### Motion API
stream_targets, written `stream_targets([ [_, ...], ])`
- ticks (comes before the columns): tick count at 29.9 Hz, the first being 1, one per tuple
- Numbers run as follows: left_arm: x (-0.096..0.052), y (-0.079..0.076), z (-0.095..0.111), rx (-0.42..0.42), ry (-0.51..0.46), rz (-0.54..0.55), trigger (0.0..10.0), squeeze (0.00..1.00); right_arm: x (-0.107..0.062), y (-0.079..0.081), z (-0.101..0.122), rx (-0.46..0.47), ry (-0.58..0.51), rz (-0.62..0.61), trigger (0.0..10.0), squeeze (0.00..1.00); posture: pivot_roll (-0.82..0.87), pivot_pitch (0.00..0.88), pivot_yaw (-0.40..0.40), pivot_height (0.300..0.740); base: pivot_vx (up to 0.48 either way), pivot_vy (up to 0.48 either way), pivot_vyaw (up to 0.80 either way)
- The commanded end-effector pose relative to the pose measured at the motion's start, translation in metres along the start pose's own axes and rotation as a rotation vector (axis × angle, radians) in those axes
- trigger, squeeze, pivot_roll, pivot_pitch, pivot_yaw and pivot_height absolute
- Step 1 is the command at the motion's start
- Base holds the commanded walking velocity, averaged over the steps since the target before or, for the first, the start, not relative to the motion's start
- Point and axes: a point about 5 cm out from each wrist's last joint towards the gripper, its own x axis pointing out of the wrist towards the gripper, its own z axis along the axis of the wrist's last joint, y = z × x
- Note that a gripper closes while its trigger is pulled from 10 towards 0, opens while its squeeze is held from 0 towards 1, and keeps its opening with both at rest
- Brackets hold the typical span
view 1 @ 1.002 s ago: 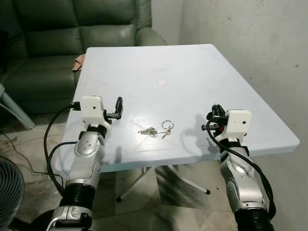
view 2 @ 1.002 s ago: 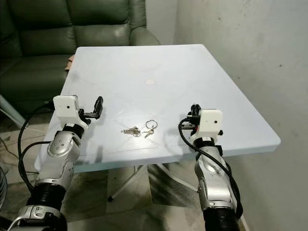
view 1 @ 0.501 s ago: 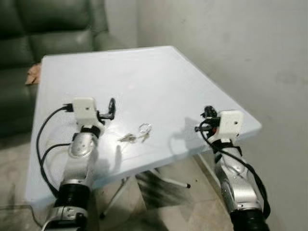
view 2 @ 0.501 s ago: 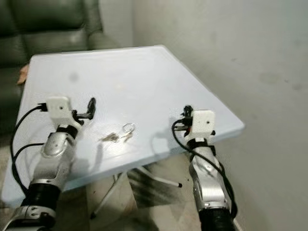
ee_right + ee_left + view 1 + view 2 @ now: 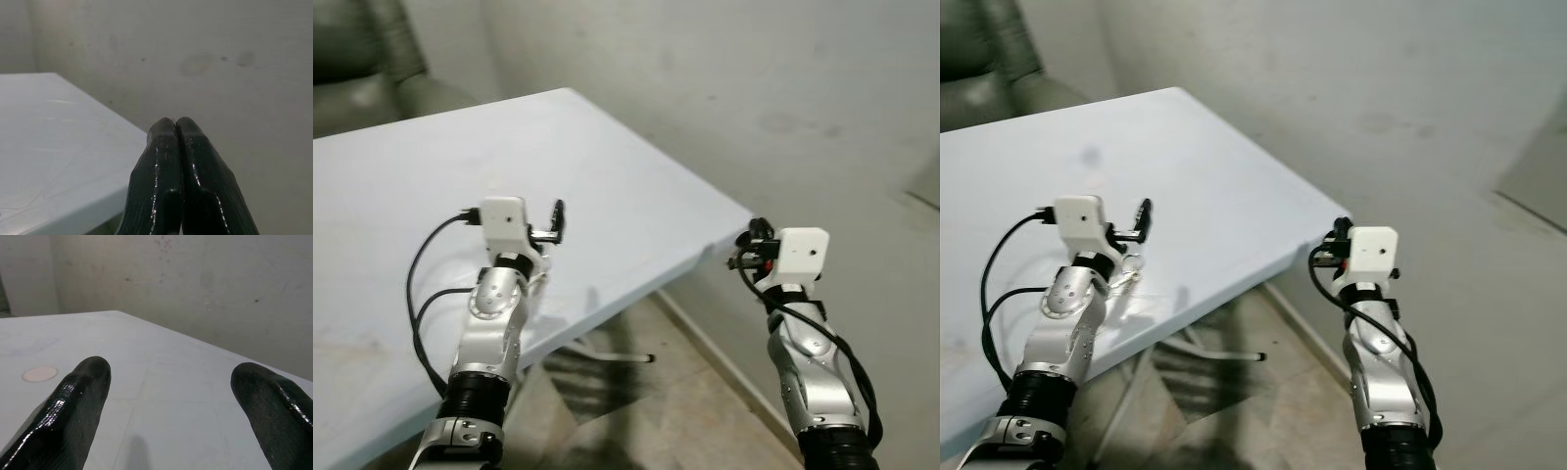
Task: Hang keys on a hook
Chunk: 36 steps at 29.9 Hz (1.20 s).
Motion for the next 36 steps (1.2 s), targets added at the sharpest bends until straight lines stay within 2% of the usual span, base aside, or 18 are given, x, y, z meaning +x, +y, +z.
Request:
stream_targets([
  [1, 0.0014, 0.0018, 0.0026, 0.009, 0.000, 0.014, 10.0, 0.00, 0.0020, 0.0034, 0.0047, -0.007, -0.015, 0.011, 10.0, 0.00, -0.02, 0.000, 0.012, 0.732, 0.000, 0.000, -0.73],
  [18, 0.0015, 0.0005, 0.0034, 0.012, 0.007, 0.031, 10.0, 0.00, 0.0018, 0.0016, 0.0046, -0.005, -0.013, -0.002, 10.0, 0.00, -0.02, 0.000, 0.015, 0.732, 0.000, 0.000, -0.73],
  [27, -0.0004, 0.0021, 0.0008, 0.055, 0.019, 0.052, 10.0, 0.00, 0.0003, 0.0002, 0.0040, -0.007, -0.008, -0.007, 10.0, 0.00, -0.02, 0.000, 0.015, 0.732, 0.000, 0.000, -0.73],
  [36, -0.0009, 0.0007, 0.0007, 0.062, 0.022, 0.054, 10.0, 0.00, -0.0011, -0.0007, 0.0041, -0.008, -0.005, -0.010, 10.0, 0.00, -0.03, 0.000, 0.012, 0.732, 0.000, 0.000, -0.73],
])
